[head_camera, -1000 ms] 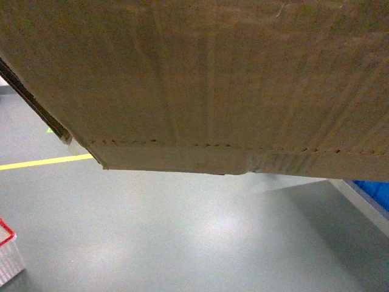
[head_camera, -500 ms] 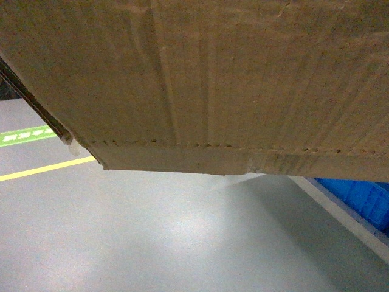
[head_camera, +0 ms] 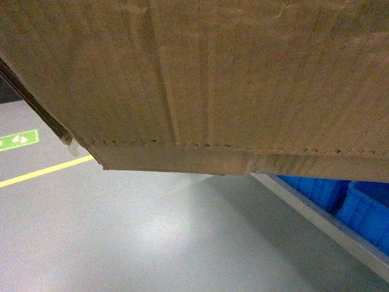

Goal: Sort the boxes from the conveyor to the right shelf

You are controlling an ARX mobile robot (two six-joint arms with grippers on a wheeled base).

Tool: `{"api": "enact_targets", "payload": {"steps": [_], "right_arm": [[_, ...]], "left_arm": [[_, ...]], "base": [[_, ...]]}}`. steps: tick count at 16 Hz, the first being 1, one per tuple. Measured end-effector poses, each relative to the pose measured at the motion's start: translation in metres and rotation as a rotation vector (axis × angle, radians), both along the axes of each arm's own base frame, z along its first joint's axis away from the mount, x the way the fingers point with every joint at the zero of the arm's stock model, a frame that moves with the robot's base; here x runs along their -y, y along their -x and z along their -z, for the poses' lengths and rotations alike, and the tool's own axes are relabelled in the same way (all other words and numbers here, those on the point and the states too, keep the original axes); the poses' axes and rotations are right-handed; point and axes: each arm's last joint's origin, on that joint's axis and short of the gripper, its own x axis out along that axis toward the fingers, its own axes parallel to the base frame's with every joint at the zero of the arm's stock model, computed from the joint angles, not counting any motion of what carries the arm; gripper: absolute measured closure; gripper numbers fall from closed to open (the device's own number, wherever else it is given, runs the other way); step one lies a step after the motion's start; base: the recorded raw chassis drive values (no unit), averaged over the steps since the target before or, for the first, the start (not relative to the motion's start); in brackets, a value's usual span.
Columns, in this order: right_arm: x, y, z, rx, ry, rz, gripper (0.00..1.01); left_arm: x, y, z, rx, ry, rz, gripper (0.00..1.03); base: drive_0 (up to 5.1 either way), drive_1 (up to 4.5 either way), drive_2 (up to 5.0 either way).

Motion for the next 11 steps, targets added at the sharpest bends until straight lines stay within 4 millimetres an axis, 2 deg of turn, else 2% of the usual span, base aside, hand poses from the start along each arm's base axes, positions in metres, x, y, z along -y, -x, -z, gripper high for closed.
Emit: {"api": "enact_targets", "payload": {"steps": [11], "right_arm": [[0.0000, 0.0000, 0.0000, 0.000, 0.000, 0.000, 0.99]], "left_arm": [[-0.0001, 0.0000, 0.0000, 0.000, 0.000, 0.000, 1.00]], "base": [[-1.6, -1.59, -1.6]]}}
